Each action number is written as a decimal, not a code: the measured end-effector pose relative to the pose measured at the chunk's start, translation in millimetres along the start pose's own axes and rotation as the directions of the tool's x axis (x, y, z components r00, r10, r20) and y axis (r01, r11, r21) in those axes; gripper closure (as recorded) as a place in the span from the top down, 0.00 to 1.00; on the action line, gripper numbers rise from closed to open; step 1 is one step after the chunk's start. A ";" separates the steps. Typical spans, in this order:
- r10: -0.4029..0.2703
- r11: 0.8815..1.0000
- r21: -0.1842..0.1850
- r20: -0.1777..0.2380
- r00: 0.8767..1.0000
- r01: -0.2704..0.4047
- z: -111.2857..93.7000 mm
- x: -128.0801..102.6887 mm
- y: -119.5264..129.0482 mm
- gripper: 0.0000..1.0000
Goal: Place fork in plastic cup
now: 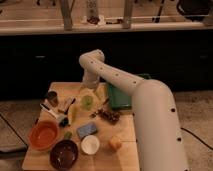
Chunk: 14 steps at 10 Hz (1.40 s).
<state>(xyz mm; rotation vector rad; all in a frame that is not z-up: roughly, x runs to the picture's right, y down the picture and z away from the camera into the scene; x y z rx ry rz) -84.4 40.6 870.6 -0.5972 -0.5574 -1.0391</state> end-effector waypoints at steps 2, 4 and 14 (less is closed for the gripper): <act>0.000 1.000 0.000 0.000 1.000 0.000 0.0 0.0 0.0 0.80; 0.000 1.000 0.000 0.000 1.000 0.000 0.0 0.0 0.0 0.80; 0.000 1.000 0.000 0.000 1.000 0.000 -0.1 0.0 0.0 0.80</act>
